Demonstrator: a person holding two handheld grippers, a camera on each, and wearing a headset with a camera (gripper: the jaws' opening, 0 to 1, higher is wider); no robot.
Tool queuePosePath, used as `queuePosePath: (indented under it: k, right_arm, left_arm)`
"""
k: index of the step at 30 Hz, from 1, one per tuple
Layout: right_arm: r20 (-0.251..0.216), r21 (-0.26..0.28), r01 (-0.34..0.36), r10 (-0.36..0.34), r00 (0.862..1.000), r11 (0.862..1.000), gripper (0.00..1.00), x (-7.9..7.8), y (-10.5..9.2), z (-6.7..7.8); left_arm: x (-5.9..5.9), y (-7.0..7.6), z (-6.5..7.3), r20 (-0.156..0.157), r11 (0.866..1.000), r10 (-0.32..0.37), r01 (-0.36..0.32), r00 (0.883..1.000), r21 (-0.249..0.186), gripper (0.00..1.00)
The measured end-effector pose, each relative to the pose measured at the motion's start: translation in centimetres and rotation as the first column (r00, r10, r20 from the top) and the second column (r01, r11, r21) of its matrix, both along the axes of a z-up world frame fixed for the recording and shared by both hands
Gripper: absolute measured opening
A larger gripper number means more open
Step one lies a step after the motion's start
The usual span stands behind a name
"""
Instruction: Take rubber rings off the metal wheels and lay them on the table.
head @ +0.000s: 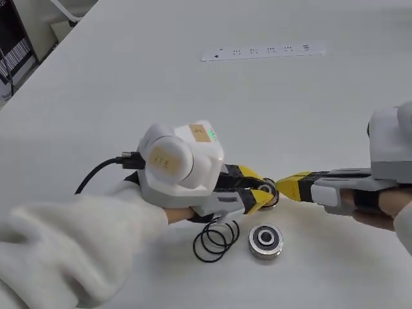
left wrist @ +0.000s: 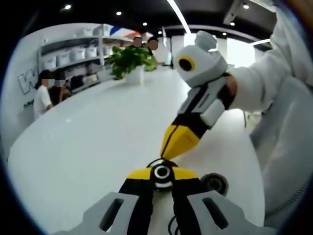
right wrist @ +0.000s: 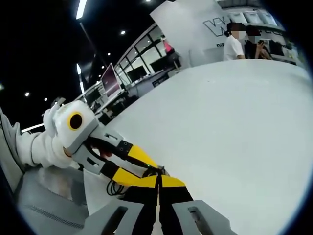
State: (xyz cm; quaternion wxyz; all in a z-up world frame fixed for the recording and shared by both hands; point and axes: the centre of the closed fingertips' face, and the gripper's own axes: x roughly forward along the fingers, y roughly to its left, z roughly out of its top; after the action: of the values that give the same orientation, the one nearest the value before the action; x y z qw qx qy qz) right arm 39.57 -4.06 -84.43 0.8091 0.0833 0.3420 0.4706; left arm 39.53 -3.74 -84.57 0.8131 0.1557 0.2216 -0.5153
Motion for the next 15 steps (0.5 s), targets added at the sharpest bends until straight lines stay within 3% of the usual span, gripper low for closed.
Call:
queuePosePath:
  k: [3, 9, 15]
  right_arm:
    - [0.009, -0.003, 0.003, -0.003, 1.000, 1.000, 0.00, 0.1, 0.0, 0.1]
    - [0.023, -0.008, -0.001, 0.001, 1.000, 1.000, 0.00, 0.0, -0.1, 0.6]
    - [0.031, -0.016, -0.004, 0.005, 1.000, 1.000, 0.00, -0.2, -0.1, 0.7]
  left_arm:
    - [-0.1, 0.1, 0.9, -0.001, 1.000, -0.009, 0.009, 1.000, -0.013, 0.23]
    - [0.5, 1.2, 2.8, 0.032, 1.000, 0.012, -0.011, 0.999, -0.025, 0.23]
    - [0.6, 1.8, 2.4, 0.034, 1.000, 0.025, -0.025, 0.999, -0.006, 0.22]
